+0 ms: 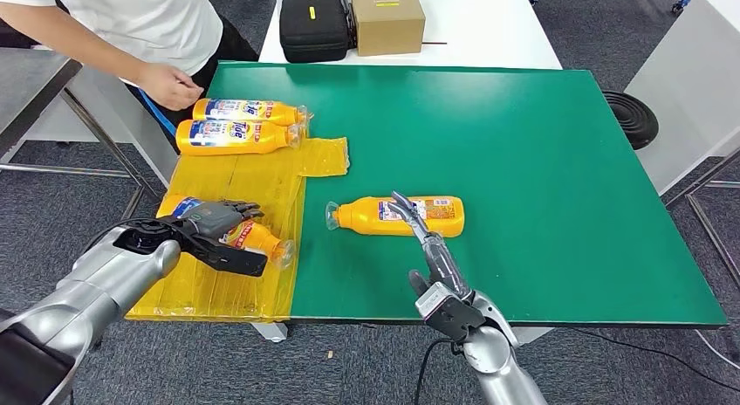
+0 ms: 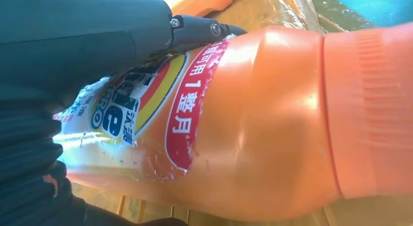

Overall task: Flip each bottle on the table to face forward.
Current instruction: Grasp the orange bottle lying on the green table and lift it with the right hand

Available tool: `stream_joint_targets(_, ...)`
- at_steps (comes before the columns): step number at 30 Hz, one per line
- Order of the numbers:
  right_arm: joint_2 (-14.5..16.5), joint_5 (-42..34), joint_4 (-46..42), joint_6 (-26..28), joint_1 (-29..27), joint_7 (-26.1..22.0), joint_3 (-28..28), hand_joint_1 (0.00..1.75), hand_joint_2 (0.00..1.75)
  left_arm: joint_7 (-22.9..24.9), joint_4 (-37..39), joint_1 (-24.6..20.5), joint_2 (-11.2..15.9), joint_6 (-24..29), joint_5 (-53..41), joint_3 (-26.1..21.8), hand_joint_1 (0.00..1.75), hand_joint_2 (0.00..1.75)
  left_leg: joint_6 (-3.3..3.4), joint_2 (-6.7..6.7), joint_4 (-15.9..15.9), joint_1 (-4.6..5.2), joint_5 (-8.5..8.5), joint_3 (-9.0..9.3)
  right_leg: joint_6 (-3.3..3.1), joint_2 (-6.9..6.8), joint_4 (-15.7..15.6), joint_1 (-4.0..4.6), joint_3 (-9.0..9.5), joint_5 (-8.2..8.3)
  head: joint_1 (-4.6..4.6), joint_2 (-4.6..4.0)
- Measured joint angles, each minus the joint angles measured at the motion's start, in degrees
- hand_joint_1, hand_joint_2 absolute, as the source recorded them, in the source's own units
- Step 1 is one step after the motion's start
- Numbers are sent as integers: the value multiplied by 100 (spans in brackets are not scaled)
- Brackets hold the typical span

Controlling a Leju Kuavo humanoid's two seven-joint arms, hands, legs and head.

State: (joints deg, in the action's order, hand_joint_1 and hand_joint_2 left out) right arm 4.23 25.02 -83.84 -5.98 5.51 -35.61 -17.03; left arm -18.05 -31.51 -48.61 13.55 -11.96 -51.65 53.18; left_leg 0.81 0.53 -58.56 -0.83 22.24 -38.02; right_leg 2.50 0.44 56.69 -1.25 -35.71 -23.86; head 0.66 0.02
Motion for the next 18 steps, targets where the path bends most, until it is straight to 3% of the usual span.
stream_joint_targets(11, 2, -37, 7, 0, -12, 1, 0, 0, 0, -239, -298, 0, 166, -268, 142, 17, 0, 175, 0, -1, 0, -1, 0, 0, 0, 1, 0, 1, -2, 0, -1, 0)
stream_joint_targets(18, -17, -40, -7, -3, -56, 1, 1, 0, 0, -291, -830, 100, 424, -105, 395, 3, 0, 175, 0, -1, 0, 0, 0, 0, 0, 1, 0, 0, -3, 0, 0, 0)
